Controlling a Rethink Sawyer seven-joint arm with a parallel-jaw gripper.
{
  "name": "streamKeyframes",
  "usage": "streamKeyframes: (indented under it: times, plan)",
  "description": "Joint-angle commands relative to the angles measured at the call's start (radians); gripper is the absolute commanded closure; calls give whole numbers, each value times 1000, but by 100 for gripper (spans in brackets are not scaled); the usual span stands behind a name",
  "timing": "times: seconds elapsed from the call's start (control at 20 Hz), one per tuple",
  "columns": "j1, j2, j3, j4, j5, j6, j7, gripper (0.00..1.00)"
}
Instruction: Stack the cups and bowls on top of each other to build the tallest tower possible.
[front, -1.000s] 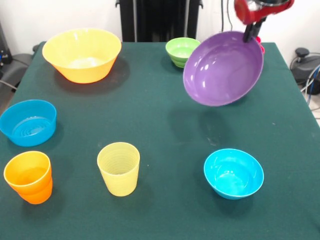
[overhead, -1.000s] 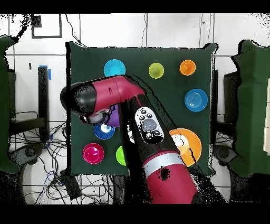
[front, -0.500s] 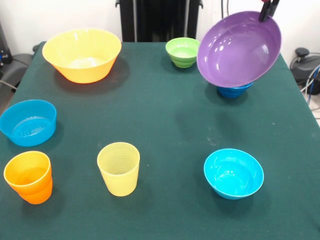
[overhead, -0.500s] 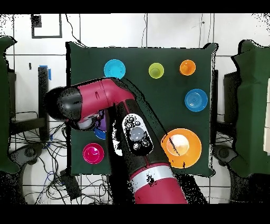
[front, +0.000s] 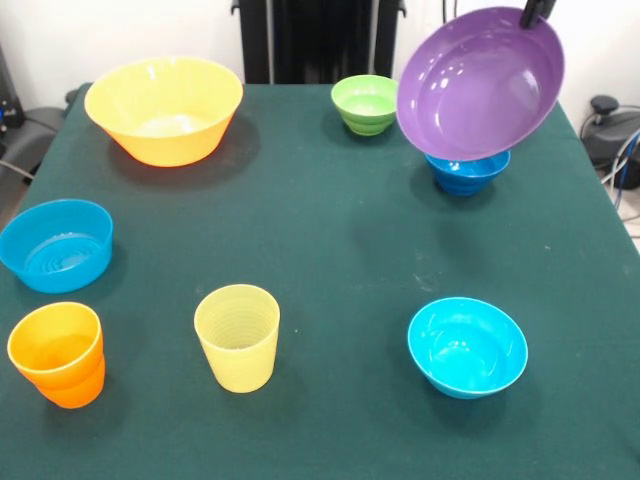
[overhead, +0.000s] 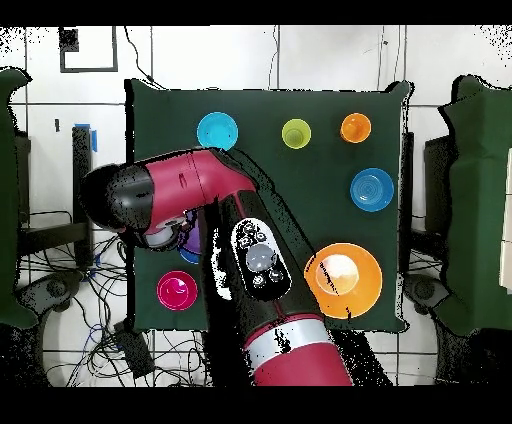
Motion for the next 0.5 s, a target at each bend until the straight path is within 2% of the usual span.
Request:
streamKeyframes:
  times: [0.05, 0.25, 0.5]
  plan:
    - [-13, -10, -19, 128, 58, 18, 95, 100]
    - [-5, -12, -29, 145, 54, -25, 100, 100]
    - [-17, 8, -20, 138, 82, -21, 96, 100]
